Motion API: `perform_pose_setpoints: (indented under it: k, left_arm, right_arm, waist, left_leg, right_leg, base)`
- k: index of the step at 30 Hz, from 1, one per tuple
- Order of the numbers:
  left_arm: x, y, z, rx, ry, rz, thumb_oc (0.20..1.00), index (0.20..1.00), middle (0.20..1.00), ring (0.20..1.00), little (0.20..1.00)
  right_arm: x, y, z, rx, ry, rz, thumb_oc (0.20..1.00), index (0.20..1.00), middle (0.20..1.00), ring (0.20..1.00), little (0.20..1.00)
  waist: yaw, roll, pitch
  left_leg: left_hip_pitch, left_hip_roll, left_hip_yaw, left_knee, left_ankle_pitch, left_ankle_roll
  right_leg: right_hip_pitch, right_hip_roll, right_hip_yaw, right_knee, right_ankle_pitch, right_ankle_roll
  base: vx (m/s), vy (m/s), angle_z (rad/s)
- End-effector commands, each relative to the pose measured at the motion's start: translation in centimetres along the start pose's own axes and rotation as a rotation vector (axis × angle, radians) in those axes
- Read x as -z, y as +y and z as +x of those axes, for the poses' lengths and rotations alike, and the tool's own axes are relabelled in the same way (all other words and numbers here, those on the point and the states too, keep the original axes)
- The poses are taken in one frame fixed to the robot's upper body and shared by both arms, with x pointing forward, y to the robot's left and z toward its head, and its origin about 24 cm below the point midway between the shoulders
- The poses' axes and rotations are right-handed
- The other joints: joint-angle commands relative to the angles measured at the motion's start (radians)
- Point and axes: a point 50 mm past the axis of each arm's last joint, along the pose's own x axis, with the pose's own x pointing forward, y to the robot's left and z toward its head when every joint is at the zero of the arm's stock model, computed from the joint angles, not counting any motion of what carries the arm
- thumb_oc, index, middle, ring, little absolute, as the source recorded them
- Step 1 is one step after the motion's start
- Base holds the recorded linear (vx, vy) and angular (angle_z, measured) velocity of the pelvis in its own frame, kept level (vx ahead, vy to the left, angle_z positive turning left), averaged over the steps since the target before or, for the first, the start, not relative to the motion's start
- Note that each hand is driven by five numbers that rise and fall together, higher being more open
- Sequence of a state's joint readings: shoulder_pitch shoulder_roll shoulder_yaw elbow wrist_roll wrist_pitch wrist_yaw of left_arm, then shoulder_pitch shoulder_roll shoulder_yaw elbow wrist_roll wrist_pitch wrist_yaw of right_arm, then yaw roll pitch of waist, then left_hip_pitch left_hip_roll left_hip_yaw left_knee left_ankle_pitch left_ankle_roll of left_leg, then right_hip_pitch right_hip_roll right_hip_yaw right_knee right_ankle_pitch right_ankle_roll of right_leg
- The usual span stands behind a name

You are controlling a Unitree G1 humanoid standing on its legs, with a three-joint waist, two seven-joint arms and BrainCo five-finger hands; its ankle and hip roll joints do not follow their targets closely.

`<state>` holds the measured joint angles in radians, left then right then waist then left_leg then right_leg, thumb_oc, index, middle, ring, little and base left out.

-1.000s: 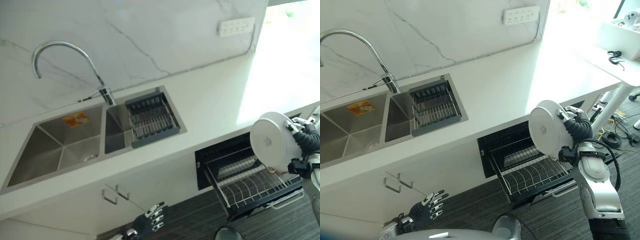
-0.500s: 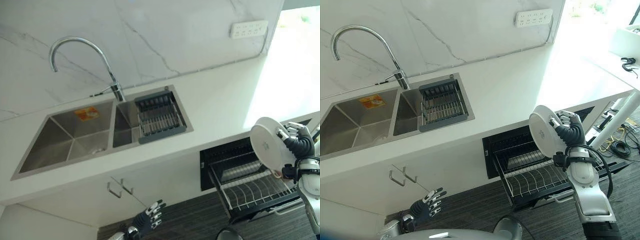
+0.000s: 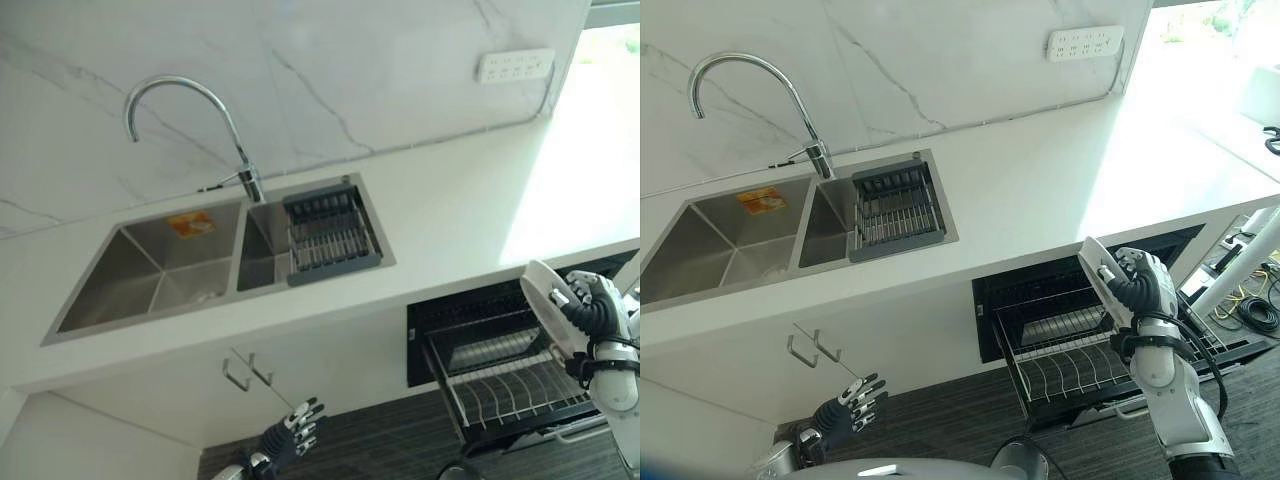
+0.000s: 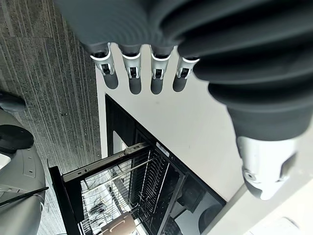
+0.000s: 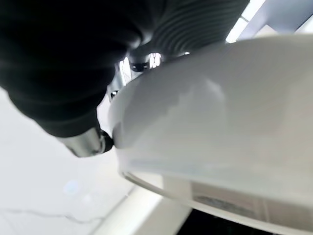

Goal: Place the dishes in the dishwasher.

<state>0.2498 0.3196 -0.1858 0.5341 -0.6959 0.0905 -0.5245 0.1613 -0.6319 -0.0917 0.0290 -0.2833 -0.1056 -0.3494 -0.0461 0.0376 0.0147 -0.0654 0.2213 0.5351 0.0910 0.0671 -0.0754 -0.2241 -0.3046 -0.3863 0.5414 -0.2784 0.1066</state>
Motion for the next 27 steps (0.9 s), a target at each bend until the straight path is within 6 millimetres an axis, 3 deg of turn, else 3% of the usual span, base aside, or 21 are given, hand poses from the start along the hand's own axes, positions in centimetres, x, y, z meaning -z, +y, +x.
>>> perform_pose_setpoints:
  k: [1, 11, 27]
  left_arm:
    - [-4.4, 0.3, -0.5, 0.017, -0.152, 0.076, 1.000, 1.000, 1.000, 1.000, 1.000]
    - [-3.6, 0.9, -1.0, -0.007, -0.110, 0.047, 1.000, 1.000, 1.000, 1.000, 1.000]
    - [-3.7, 0.6, -0.9, 0.009, -0.120, -0.018, 1.000, 1.000, 1.000, 1.000, 1.000]
  right_arm:
    - [-2.7, -1.5, 2.1, 0.152, -0.183, -0.019, 0.200, 0.200, 0.200, 0.200, 0.200]
    - [-0.7, 2.4, 1.8, 0.091, -0.154, -0.132, 0.200, 0.200, 0.200, 0.200, 0.200]
    - [1.5, 0.9, 4.3, 0.115, -0.094, -0.295, 0.200, 0.200, 0.200, 0.200, 0.200]
  waist:
    - [0.008, -0.032, 0.056]
    - [0.040, -0.012, 0.072]
    - [0.071, 0.050, 0.127]
  left_leg:
    - [-0.003, -0.001, -0.041, 0.209, -0.277, 0.007]
    - [-0.017, -0.008, -0.060, 0.209, -0.275, 0.012]
    - [-0.082, -0.022, -0.091, 0.209, -0.252, 0.006]
  right_leg:
    - [0.148, 0.075, -0.087, -0.241, 0.108, 0.053]
    - [0.146, 0.063, -0.110, -0.241, 0.107, 0.055]
    - [0.093, 0.030, -0.113, -0.241, 0.126, 0.061]
  base:
    - [0.00, 0.000, 0.00]
    - [0.02, -0.014, 0.07]
    - [-0.02, 0.019, 0.06]
